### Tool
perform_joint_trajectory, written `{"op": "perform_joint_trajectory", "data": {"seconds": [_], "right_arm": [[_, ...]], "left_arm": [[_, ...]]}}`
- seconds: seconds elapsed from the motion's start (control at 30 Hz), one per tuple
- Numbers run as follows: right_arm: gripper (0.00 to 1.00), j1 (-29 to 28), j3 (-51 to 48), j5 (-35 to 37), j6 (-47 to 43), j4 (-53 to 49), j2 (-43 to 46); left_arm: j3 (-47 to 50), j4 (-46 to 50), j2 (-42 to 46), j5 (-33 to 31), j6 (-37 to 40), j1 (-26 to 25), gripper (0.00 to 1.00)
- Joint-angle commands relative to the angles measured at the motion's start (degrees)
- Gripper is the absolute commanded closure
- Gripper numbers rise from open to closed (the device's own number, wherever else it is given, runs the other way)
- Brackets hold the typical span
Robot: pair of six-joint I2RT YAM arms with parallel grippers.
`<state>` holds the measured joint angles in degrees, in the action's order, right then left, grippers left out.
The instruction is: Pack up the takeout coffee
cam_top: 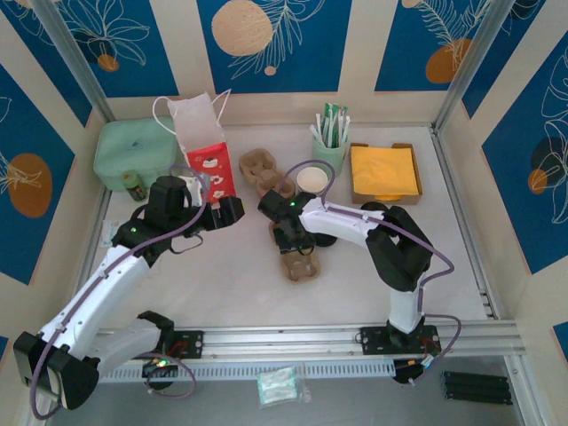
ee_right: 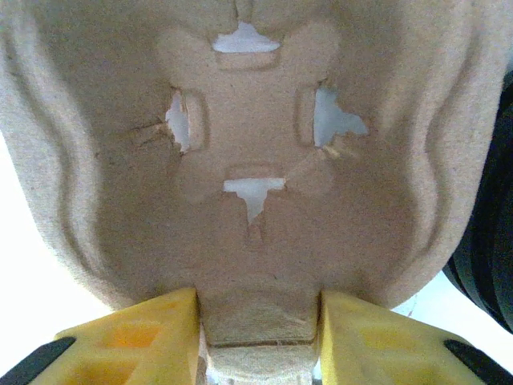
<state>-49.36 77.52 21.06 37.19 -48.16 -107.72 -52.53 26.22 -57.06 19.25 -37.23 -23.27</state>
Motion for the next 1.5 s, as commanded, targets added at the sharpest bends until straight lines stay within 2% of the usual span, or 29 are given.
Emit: {"op": "perform_joint_trajectory", "data": {"seconds": [0.0,0.4,0.7,0.9,1.2,1.47], "right_arm": [[0.63,0.3,0.1,0.2,-0.2,-0.2,-0.4],[0.71,-0.5,0.0,-0.3,0.9,-0.8,6.2],[0.71,-0.6,0.2,-2.1,1.3,-0.7,12.2],[0.71,-0.5,0.4,-3.7,1.1,-0.6,15.9],[0.71,-0.1,0.2,-5.5,0.5,-1.1,20.6],[0.71,0.7,-2.1,-6.2,0.7,-1.5,25.3]], "left_arm": [[-0.5,-0.2,1.1,-0.3,-0.3,-0.3,0.01],[-4.7,2.6,1.3,-1.8,1.7,-0.3,0.01],[-16.2,9.9,-2.3,-7.8,9.2,0.1,0.01],[-31.6,16.2,-10.2,-13.5,17.0,1.4,0.01],[-53.4,22.3,-27.2,-14.8,26.4,3.8,0.01],[-72.9,33.4,-44.0,-16.8,32.5,6.0,0.01]]}}
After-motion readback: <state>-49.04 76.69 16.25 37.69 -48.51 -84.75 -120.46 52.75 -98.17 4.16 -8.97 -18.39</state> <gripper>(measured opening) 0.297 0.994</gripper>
